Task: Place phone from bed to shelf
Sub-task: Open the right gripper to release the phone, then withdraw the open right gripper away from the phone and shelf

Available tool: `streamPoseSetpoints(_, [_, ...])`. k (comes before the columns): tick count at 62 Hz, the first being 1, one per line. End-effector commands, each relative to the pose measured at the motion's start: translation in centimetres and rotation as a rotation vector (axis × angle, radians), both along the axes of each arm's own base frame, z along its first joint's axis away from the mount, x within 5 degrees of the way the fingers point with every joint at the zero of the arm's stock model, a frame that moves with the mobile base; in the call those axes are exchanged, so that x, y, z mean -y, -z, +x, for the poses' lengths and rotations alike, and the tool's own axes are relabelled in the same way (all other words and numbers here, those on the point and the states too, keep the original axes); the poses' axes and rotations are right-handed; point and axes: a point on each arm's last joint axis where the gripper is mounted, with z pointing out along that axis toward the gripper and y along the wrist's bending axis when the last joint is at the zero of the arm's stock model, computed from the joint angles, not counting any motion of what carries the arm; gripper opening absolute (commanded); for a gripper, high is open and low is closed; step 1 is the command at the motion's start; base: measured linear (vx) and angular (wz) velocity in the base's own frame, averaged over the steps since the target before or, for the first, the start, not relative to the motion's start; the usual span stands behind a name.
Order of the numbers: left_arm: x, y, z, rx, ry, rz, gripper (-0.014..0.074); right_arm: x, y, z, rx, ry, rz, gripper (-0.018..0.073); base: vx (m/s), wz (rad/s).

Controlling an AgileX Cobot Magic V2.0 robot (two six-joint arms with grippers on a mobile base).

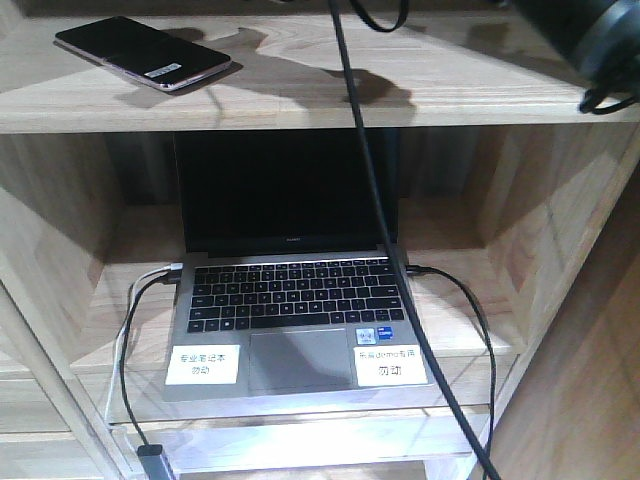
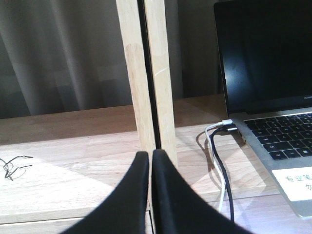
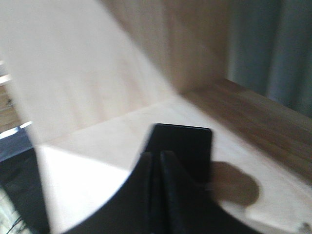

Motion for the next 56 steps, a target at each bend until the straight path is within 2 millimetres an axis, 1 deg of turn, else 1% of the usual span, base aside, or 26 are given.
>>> streamPoseSetpoints(1, [0.0,-1.5,-0.1,0.108,0.002,-0.011,0.0001,1.3,-3.6,-2.4,0.056,-0.024,0.055,-0.0006,0.00,0.00])
streamPoseSetpoints(5, [0.0,-1.5,-0.1,0.108,0.002,-0.011,0.0001,1.3,-3.5,-2.6,0.047,-0.033,0.044,-0.0006,0.00,0.00])
streamPoseSetpoints(11, [0.0,-1.5,-0.1,0.108,0.002,-0.011,0.0001,1.7,-4.0,-2.7,0.048,0.009,0.044,-0.0005,0.00,0.00])
streamPoseSetpoints(24, [0.0,-1.5,-0.1,0.108,0.002,-0.011,0.0001,3.1,-5.2,-2.6,0.078,0.174,0.038,-0.0005,0.00,0.00])
streamPoseSetpoints(35, [0.0,-1.5,-0.1,0.108,0.002,-0.011,0.0001,3.8,-5.7,-2.8,0.091,0.259,0.009,-0.0005,0.00,0.00])
streamPoseSetpoints(42, [0.0,-1.5,-0.1,0.108,0.002,-0.011,0.0001,4.7,-6.1,-3.1,0.115,0.342,0.054,-0.0005,0.00,0.00])
streamPoseSetpoints(47, [0.0,-1.5,-0.1,0.108,0.002,-0.011,0.0001,5.5,-5.5,-3.5,0.127,0.398,0.079,-0.0005,0.00,0.00])
streamPoseSetpoints(48, [0.0,-1.5,-0.1,0.108,0.002,-0.011,0.0001,5.7,-5.6,-3.9,0.134,0.407,0.089,-0.0005,0.00,0.00])
streamPoseSetpoints(49, [0.0,-1.5,-0.1,0.108,0.002,-0.011,0.0001,5.9,-5.1,-3.9,0.132,0.421,0.091,-0.0005,0.00,0.00])
streamPoseSetpoints(53, [0.0,-1.5,-0.1,0.108,0.002,-0.011,0.0001,6.7,-4.7,-4.8,0.156,0.454,0.102,-0.0005,0.00,0.00])
streamPoseSetpoints(55, [0.0,-1.5,-0.1,0.108,0.002,-0.011,0.0001,7.1,-4.1,-5.3,0.159,0.471,0.100,-0.0005,0.00,0.00])
streamPoseSetpoints(56, [0.0,-1.5,-0.1,0.108,0.002,-0.011,0.0001,7.2,-3.5,-5.4,0.150,0.477,0.090,-0.0005,0.00,0.00])
